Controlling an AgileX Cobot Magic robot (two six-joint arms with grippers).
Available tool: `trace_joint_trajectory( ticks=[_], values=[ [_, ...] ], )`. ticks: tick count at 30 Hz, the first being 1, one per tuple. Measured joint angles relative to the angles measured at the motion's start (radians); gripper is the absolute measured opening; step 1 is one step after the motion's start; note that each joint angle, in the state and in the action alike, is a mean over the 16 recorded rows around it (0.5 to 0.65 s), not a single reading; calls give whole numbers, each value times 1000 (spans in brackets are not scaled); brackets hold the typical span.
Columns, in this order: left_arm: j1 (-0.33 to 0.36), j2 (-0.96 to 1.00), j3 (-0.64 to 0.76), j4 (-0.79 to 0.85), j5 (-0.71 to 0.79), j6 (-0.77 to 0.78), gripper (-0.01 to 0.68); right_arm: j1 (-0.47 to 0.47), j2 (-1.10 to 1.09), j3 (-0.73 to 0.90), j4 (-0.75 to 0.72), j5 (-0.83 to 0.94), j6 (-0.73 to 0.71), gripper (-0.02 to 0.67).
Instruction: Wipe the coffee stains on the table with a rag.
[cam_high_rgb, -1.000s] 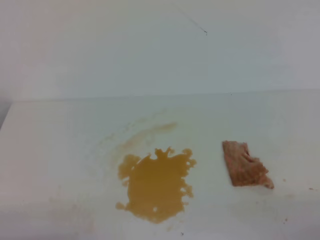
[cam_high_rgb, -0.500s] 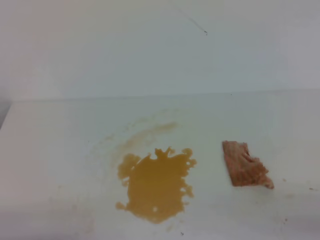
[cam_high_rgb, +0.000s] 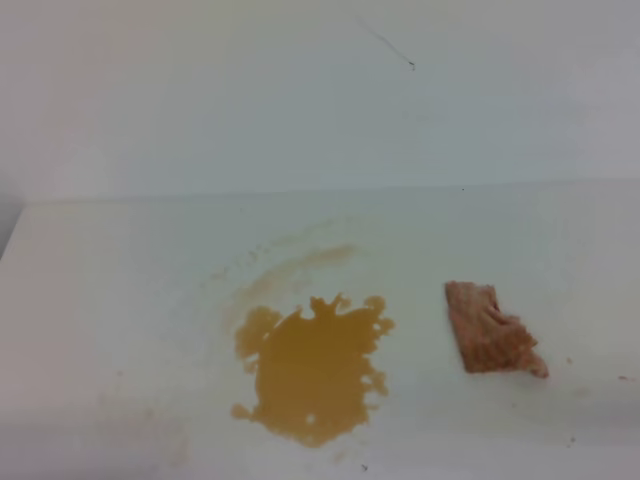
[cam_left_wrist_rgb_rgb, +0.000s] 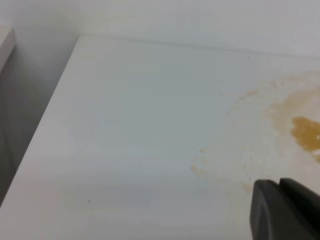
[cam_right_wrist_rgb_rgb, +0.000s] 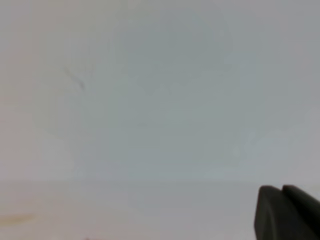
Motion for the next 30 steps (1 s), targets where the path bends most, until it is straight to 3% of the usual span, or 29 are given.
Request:
trace_joint_trajectory(
  ticks=[7,13,20,30],
  values=[
    [0,0,0,0,0,0,-2,0,4,-94,47,-30,111,-3],
    [0,2,-2,0,0,0,-2,0,45,-248,54,141,137,-3],
    [0,2,-2,0,0,0,-3,0,181,-432,48,377,87,-3],
    [0,0,0,0,-1,0,-1,0,428,-548,163,363,-13,-3]
  ],
)
